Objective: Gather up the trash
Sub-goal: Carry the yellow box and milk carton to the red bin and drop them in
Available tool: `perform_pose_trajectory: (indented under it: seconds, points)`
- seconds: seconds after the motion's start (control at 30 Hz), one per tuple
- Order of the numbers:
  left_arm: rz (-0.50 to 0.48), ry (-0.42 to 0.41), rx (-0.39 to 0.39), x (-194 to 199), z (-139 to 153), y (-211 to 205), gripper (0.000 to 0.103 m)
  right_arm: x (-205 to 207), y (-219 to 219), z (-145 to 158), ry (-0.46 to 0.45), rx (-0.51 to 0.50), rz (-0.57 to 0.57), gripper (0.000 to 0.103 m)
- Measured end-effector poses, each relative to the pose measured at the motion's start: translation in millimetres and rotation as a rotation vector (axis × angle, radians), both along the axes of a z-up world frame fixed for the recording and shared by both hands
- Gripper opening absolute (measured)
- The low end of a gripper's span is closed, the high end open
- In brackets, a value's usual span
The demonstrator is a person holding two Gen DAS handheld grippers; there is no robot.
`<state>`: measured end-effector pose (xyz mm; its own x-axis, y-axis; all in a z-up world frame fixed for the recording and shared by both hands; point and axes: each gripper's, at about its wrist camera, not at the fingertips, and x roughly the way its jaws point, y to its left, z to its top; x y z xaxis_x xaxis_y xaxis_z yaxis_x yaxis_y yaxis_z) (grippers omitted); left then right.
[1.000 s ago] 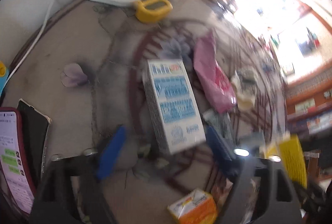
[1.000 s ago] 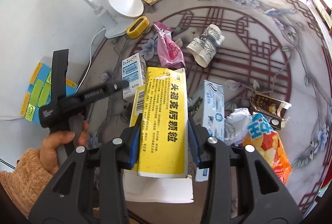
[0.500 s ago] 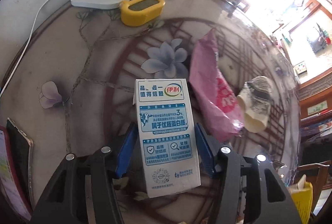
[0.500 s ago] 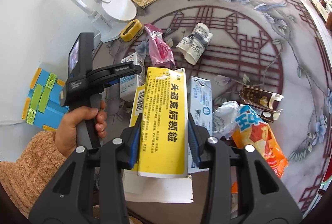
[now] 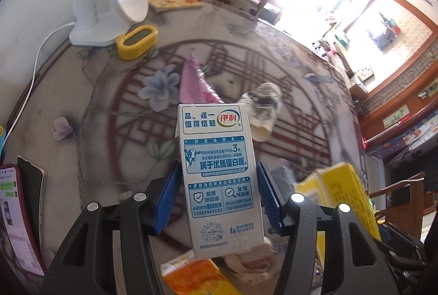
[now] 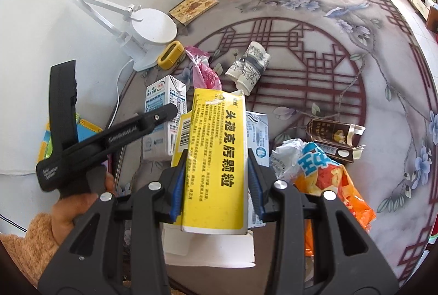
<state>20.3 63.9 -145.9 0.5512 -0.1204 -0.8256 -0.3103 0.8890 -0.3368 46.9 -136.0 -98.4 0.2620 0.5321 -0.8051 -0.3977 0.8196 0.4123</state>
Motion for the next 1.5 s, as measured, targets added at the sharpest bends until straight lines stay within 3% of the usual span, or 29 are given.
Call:
perform_pose_trajectory:
  seconds: [0.43,0.67,1.0,1.5]
  points:
    - [-0.074,-0.077,0.015,-20.6,32.6,-21.0,0.053,1.4,-24.7,16.3,-0.041,0.033,-0.082,0.039]
    - [-0.158,-0.109,0.012,-10.8,48.0,-57.8,0.053,-1.9,-67.2,24.4,-0.064,0.057,-0.174,0.039]
    - [-0.308,-0.122,0.021,7.3,60.1,-145.6,0.053,-6.0,-170.2,25.1,-0.072,0.076,-0.363,0.039]
    - [-0.536,-0.115,0.003,29.3,57.9,-314.1,0.053,-28.6,-374.0,10.3,-0.073,0.029,-0.678,0.039]
